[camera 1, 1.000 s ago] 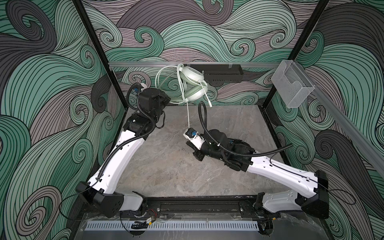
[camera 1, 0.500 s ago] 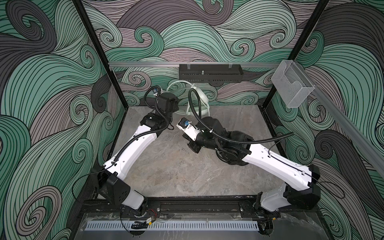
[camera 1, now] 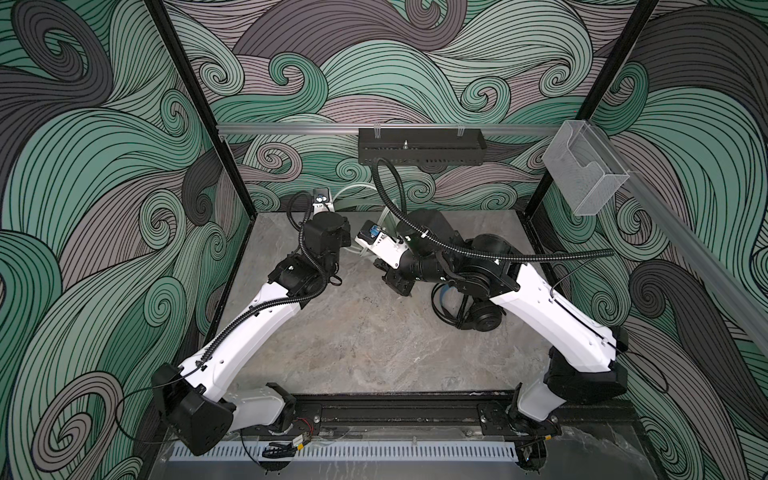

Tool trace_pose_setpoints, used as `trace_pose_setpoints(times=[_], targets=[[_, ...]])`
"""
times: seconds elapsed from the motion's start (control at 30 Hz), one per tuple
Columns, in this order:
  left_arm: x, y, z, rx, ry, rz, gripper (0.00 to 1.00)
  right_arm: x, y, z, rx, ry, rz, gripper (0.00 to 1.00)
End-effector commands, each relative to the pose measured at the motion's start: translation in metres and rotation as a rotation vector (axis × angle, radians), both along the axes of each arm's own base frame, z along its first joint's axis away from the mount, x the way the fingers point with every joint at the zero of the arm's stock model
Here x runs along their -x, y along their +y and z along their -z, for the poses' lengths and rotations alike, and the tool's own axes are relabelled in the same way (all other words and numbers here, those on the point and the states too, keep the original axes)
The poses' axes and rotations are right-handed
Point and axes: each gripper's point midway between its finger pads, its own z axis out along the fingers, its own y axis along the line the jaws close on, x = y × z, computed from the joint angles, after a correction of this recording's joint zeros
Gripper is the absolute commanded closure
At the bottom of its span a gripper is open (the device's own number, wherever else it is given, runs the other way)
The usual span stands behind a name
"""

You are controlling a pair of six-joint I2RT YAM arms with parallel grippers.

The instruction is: Wrap the headphones

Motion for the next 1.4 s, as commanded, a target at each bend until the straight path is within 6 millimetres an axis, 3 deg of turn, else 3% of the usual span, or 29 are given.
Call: trace_pose_setpoints(times=[0.0,0.17,0.37,0.53,0.77,0.93,1.1,1.37], targets=[[0.002,0.0,-0.001,-0.083,0.005,0.039,1.0,0.012,-0.018,-0.032,0.036,-0.153,-0.055,1.0],[0.01,-0.011,0.01,-0.125,0.076,0.139,1.0,0.006,-0.023,-0.037,0.212,-0.382,-0.059,1.0],[0.027,-0.027,0.021,-0.114,0.158,0.277,1.0,-0.012,-0.036,-0.049,0.254,-0.462,0.056,1.0],[0.05,-0.042,0.033,-0.094,0.237,0.423,1.0,-0.022,-0.049,-0.048,0.305,-0.498,0.104,1.0],[0.079,-0.044,0.053,-0.083,0.344,0.516,1.0,-0.025,-0.064,-0.023,0.369,-0.479,0.088,1.0],[0.099,-0.05,0.049,-0.044,0.362,0.595,1.0,-0.018,-0.071,-0.004,0.382,-0.486,0.03,1.0],[0.115,-0.056,0.045,-0.005,0.364,0.663,1.0,-0.01,-0.082,0.0,0.299,-0.465,0.015,0.98],[0.129,-0.064,0.039,0.04,0.38,0.735,1.0,-0.009,-0.086,0.017,0.248,-0.417,0.003,0.94]])
